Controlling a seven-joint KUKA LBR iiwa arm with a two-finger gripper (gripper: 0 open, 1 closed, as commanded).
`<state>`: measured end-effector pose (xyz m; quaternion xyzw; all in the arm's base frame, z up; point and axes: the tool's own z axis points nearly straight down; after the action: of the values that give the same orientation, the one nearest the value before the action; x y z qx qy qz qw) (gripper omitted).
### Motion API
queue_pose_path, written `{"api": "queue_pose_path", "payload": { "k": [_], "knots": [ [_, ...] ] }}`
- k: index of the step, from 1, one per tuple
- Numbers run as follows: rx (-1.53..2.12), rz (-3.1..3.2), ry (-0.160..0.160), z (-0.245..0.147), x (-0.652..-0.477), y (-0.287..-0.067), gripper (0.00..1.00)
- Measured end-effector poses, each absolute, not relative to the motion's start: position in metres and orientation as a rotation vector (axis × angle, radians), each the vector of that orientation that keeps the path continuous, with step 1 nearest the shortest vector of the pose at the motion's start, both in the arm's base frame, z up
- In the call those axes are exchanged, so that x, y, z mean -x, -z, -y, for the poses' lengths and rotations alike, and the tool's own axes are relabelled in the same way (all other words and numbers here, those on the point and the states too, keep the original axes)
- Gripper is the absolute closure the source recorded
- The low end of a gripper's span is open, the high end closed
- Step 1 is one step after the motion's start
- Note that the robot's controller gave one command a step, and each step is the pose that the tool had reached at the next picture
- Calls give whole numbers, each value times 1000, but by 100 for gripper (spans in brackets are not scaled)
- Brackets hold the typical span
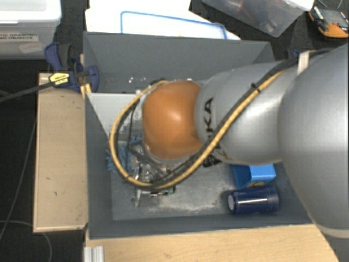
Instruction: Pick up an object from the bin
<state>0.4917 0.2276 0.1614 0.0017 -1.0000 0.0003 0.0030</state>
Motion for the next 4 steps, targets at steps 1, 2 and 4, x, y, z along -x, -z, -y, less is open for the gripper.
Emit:
{"api": "queue_pose_path", "payload": {
  "k": [1,2,4],
  "knots": [
    [6,3143,2,-227,-494,-165,0],
    [138,3137,2,-180,-542,-71,0],
    [119,3142,7,-180,-541,-71,0]
  ]
}}
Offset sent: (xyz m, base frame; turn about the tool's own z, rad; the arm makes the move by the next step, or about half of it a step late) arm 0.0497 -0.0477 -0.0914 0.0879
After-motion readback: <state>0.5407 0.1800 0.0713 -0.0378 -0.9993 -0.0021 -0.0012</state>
